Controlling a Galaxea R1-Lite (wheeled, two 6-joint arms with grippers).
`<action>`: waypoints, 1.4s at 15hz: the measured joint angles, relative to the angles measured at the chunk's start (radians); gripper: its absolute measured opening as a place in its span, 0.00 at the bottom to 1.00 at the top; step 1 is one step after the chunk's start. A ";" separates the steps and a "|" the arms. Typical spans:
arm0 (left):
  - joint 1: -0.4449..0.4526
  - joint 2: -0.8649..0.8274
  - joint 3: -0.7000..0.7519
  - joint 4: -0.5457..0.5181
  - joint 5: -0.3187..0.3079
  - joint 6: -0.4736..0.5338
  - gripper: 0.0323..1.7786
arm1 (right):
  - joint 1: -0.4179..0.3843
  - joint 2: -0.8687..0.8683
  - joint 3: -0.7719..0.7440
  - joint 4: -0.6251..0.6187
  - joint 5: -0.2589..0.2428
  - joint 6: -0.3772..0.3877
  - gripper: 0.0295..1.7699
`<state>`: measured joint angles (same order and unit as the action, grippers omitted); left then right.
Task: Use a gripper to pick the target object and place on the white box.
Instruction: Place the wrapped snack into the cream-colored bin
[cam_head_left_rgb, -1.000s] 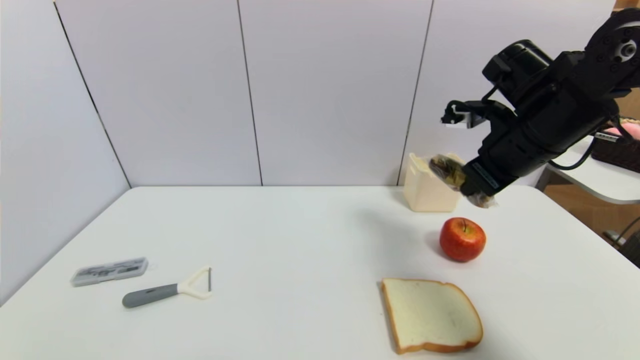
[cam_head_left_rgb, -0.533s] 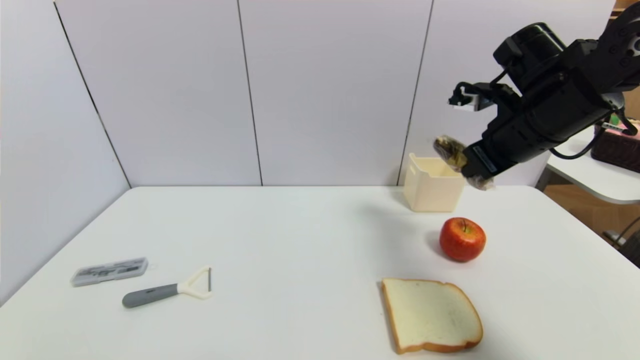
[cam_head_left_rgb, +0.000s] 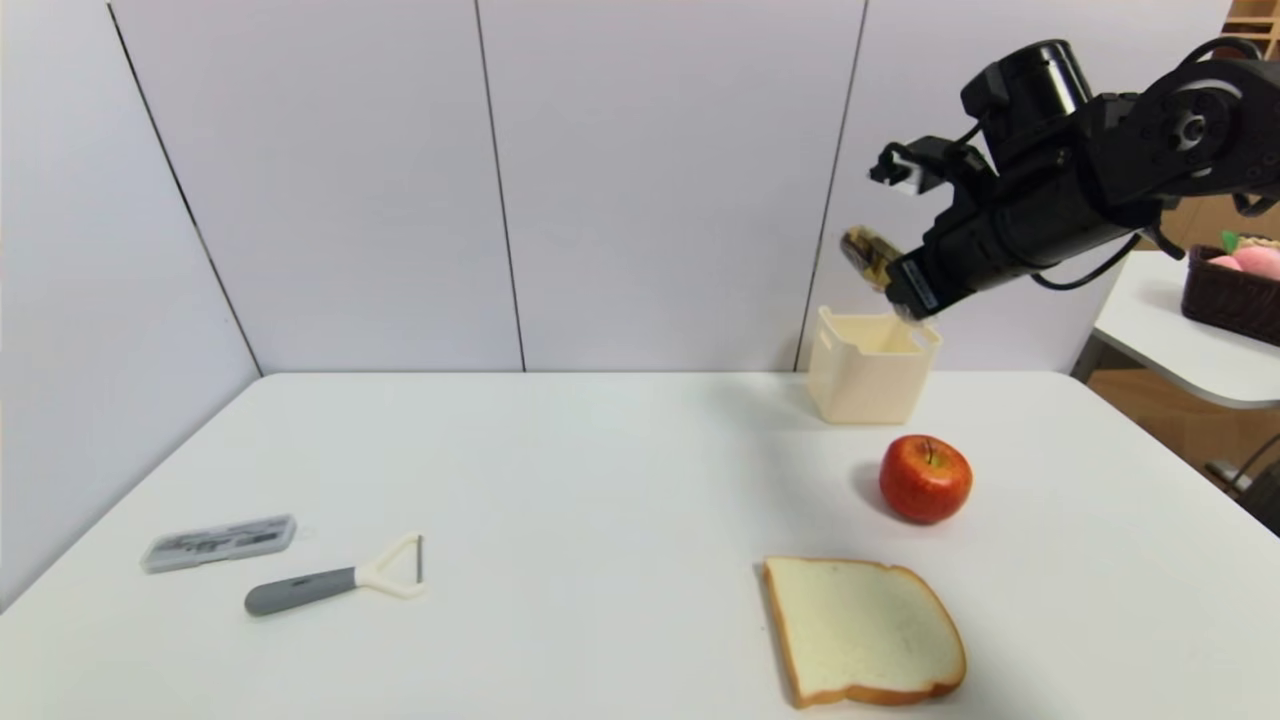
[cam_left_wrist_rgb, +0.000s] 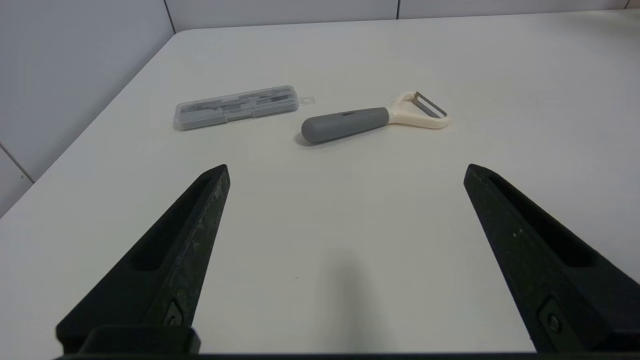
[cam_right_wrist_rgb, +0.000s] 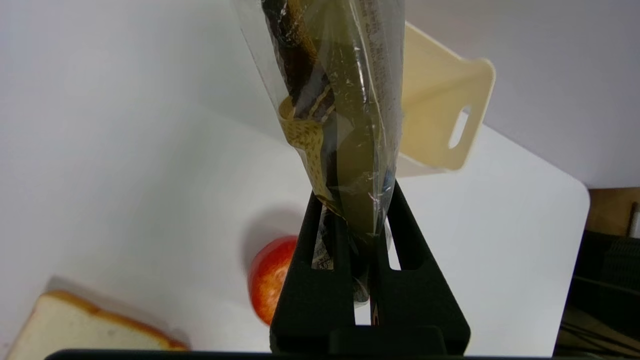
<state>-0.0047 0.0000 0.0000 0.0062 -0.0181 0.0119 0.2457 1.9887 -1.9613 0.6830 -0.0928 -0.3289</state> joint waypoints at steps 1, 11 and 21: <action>0.000 0.000 0.000 0.000 0.000 0.000 0.95 | -0.007 0.017 -0.003 -0.014 0.001 -0.006 0.07; 0.000 0.000 0.000 0.000 -0.001 0.000 0.95 | -0.035 0.168 -0.032 -0.180 0.001 -0.030 0.07; 0.000 0.000 0.000 0.000 0.000 0.000 0.95 | -0.065 0.258 -0.048 -0.294 -0.026 -0.028 0.07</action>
<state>-0.0047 0.0000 0.0000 0.0062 -0.0183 0.0123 0.1804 2.2470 -2.0094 0.3891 -0.1187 -0.3572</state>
